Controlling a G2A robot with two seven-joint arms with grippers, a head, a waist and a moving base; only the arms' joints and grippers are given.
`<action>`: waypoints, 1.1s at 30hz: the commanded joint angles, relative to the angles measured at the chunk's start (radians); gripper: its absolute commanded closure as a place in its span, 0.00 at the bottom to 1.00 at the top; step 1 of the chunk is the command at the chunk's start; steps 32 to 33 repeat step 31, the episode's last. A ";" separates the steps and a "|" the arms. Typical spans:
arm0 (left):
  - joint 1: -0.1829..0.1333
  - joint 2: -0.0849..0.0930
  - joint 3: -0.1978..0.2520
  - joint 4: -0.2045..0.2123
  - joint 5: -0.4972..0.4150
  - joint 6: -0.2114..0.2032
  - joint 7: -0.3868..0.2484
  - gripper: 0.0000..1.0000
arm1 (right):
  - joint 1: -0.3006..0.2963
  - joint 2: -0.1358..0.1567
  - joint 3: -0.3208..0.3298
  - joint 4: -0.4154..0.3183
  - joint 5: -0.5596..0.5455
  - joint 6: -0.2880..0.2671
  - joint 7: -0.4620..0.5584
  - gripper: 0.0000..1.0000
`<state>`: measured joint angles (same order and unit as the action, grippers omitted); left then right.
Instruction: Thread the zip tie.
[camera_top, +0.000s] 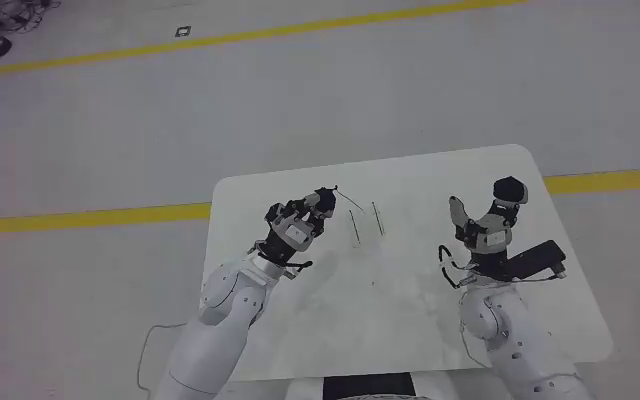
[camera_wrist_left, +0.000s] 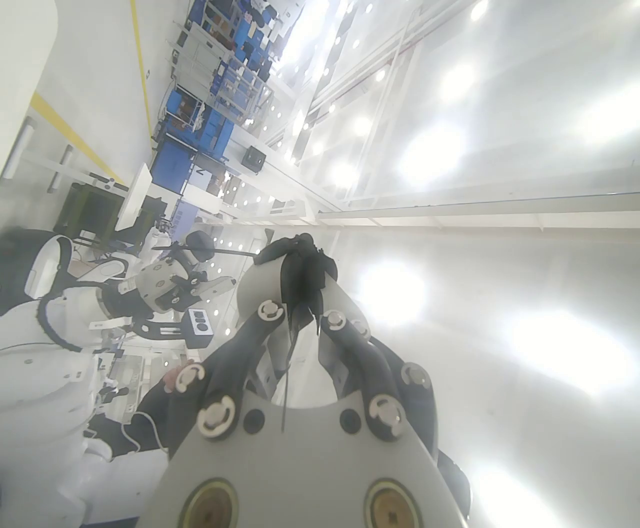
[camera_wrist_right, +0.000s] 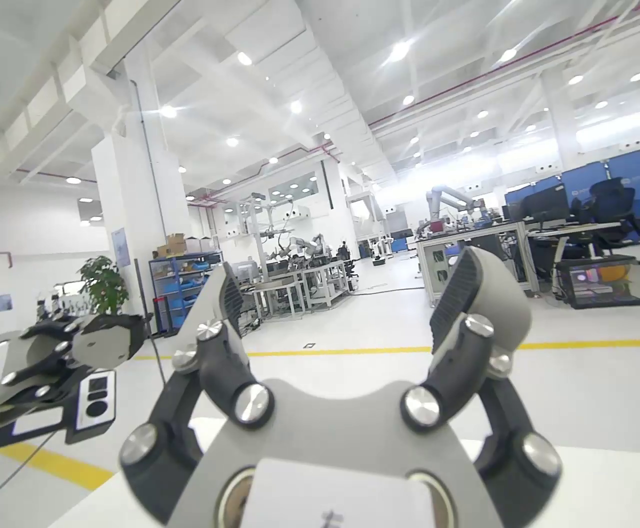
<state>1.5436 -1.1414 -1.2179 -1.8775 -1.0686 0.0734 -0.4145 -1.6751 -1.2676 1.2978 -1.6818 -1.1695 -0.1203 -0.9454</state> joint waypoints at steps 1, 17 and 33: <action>-0.001 -0.002 0.003 -0.006 -0.029 -0.004 -0.003 1.00 | 0.000 0.000 -0.001 0.000 -0.003 0.000 0.000 0.00; -0.007 -0.006 -0.029 0.010 -0.188 0.011 -0.136 1.00 | 0.000 0.000 -0.001 0.000 -0.003 0.000 0.000 0.00; -0.007 -0.006 -0.029 0.010 -0.188 0.011 -0.136 1.00 | 0.000 0.000 -0.001 0.000 -0.003 0.000 0.000 0.00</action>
